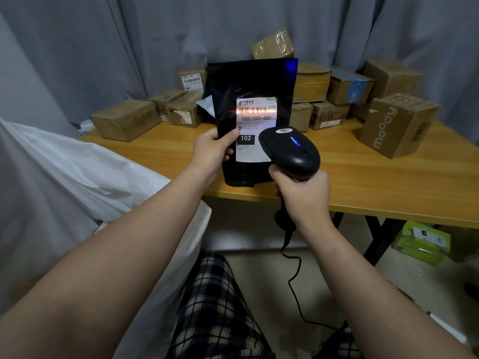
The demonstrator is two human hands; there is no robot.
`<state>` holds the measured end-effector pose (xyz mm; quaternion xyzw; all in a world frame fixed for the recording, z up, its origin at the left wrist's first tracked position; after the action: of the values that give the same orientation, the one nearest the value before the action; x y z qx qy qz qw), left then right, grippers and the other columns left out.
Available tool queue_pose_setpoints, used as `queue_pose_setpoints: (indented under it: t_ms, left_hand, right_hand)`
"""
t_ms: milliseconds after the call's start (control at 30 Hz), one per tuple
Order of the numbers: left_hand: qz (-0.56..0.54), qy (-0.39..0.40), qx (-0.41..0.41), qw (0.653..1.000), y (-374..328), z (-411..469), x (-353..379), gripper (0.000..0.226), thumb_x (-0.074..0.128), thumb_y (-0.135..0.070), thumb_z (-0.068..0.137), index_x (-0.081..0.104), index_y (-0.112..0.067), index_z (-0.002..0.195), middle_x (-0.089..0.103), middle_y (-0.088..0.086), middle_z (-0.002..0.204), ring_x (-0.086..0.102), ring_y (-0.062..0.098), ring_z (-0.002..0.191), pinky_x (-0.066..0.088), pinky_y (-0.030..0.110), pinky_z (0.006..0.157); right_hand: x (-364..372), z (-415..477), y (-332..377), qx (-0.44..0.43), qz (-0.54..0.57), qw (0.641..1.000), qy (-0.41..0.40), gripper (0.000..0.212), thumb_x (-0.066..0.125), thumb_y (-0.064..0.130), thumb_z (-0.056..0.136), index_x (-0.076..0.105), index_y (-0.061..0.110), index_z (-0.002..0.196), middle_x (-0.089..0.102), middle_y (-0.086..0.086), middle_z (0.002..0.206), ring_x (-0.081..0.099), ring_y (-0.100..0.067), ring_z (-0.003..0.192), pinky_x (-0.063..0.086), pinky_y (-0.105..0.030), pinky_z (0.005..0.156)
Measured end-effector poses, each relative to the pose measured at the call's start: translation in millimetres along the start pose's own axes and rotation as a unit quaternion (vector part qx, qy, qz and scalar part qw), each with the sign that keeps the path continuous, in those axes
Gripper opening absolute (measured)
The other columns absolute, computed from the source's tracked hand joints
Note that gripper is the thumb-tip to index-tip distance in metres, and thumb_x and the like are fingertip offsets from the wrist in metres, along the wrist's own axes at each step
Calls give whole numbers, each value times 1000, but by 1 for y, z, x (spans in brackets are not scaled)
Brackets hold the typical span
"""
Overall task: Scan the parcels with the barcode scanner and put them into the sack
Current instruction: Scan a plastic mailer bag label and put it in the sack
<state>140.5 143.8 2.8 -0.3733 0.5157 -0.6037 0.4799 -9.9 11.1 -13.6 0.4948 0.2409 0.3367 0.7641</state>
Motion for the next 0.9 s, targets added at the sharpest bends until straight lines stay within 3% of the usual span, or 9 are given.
queue_pose_setpoints:
  t_ms: [100, 200, 300, 367, 467, 633, 700, 733, 900]
  left_hand:
    - [21, -6, 47, 999, -19, -15, -9, 10, 63, -19, 92, 69, -15, 99, 71, -3, 86, 54, 2, 61, 44, 14, 56]
    - [3, -32, 80, 996, -35, -39, -29, 6, 64, -17, 91, 70, -20, 91, 70, -1, 81, 55, 3, 61, 45, 16, 58]
    - [-16, -82, 78, 993, -38, -66, -69, 7, 65, -14, 90, 70, -17, 86, 68, -5, 71, 55, 4, 58, 47, 18, 58]
    - [-9, -132, 76, 988, -38, -81, -105, 5, 66, -13, 89, 70, -15, 86, 67, -7, 67, 55, 4, 57, 47, 17, 58]
    - [21, -205, 91, 974, -43, -98, -167, 7, 67, -14, 89, 70, -17, 84, 67, -9, 66, 57, 3, 58, 48, 17, 59]
    - [176, -302, 49, 936, -17, -113, -258, 6, 67, -18, 89, 70, -16, 85, 68, -5, 74, 69, 15, 75, 56, 32, 67]
    - [275, -326, 22, 904, 3, -118, -284, 11, 67, -20, 89, 72, -11, 88, 65, -6, 70, 66, 18, 73, 50, 25, 61]
    - [311, -335, 8, 889, 11, -119, -294, 14, 66, -20, 89, 73, -8, 91, 64, -4, 69, 63, 16, 70, 45, 21, 57]
    - [404, -331, -63, 851, 46, -102, -326, 21, 59, -18, 91, 68, 0, 86, 67, 16, 78, 62, 30, 72, 46, 37, 60]
  right_hand:
    - [3, -2, 4, -3, 21, 1000, 5, 12, 74, 8, 80, 67, 14, 72, 64, -6, 61, 63, -24, 65, 50, -34, 59]
    - [19, -3, 12, -1, 48, 998, 36, 15, 74, 6, 80, 68, 18, 74, 65, 2, 63, 63, -14, 66, 50, -32, 62]
    - [56, -9, 18, 18, 60, 992, 107, 13, 75, 8, 79, 67, 5, 69, 62, -11, 59, 58, -16, 60, 47, -35, 58]
    - [88, -18, 21, 29, 63, 985, 156, 25, 76, 12, 77, 63, -8, 71, 60, -24, 62, 56, -17, 56, 45, -35, 56]
    - [135, -34, 25, 51, 40, 970, 234, 26, 74, 12, 78, 63, -11, 76, 61, -28, 66, 57, -15, 50, 47, -35, 56]
    - [190, -53, 18, 65, -48, 942, 325, 20, 72, 16, 79, 66, -3, 78, 67, -18, 64, 61, -14, 47, 50, -33, 56]
    - [200, -58, 11, 72, -63, 938, 332, 19, 71, 16, 80, 65, -2, 76, 67, -18, 64, 60, -13, 46, 48, -30, 54]
    - [204, -60, 8, 77, -64, 938, 333, 18, 71, 15, 80, 65, -2, 75, 67, -19, 63, 59, -14, 46, 48, -29, 54]
    - [220, -65, -7, 104, -77, 932, 338, 20, 69, 15, 81, 65, -4, 77, 67, -19, 64, 59, -15, 47, 48, -30, 55]
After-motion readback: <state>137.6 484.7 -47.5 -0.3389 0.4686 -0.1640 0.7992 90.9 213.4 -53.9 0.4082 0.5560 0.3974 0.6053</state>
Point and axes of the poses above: each hand's wrist, its own z-axis towards the middle knuckle, its own x-axis out of the palm, y = z × x, the point moved 5 cm from there along z, towards the middle knuckle
